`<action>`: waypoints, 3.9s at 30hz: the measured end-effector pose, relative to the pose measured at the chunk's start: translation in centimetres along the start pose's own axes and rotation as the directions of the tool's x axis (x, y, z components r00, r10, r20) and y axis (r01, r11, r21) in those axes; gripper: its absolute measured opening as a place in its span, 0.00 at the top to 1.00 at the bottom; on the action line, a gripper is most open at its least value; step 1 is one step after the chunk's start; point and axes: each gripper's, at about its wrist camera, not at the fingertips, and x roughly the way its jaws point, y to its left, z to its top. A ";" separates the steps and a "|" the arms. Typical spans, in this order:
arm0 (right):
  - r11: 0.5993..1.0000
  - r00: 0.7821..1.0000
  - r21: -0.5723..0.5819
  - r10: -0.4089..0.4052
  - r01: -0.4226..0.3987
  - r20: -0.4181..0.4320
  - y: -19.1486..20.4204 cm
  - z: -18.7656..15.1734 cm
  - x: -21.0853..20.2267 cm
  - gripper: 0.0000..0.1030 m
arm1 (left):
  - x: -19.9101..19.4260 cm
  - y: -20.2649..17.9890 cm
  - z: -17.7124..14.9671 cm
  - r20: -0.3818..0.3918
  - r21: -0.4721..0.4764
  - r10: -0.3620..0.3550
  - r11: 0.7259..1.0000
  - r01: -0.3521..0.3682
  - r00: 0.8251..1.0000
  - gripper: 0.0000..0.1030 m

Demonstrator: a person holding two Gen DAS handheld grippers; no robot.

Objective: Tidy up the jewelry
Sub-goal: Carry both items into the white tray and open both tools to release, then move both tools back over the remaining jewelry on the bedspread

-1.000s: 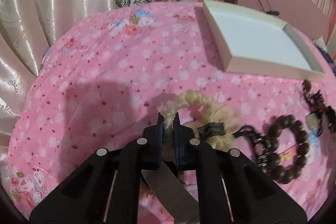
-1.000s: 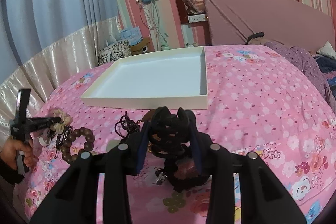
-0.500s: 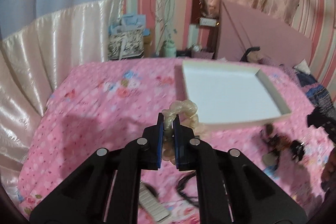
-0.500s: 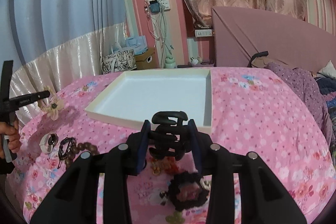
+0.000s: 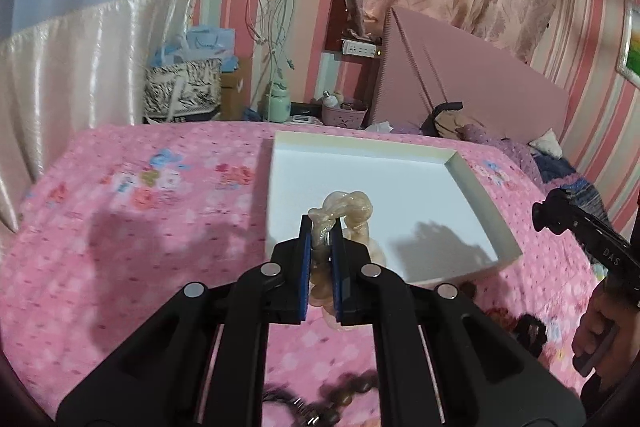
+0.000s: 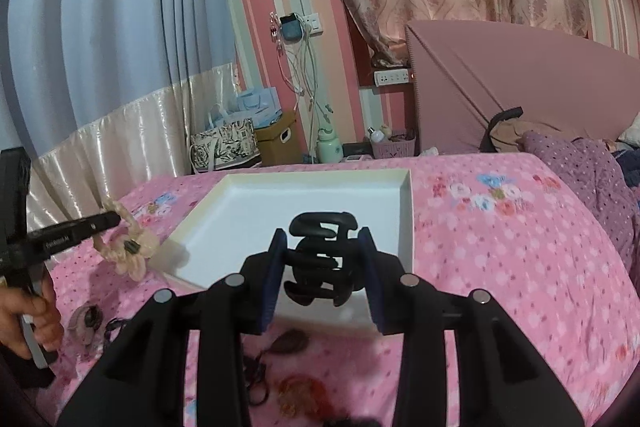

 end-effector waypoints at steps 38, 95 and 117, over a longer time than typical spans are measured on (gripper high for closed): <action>0.995 0.979 -0.080 -0.070 0.055 -0.190 -3.5 -3.1 8.5 0.64 | 10.0 0.3 -2.0 -0.114 -0.056 0.014 0.998 -0.021 0.993 0.94; 0.999 0.989 0.032 0.008 -0.004 -0.145 3.8 -10.8 -5.6 0.23 | -8.6 2.3 -13.6 0.071 0.012 0.090 0.996 -0.091 0.993 0.21; 1.000 0.960 -0.014 0.004 -0.008 -0.280 7.5 -12.0 0.3 0.90 | -8.0 3.6 -14.0 0.040 -0.065 0.093 0.994 -0.090 0.995 0.03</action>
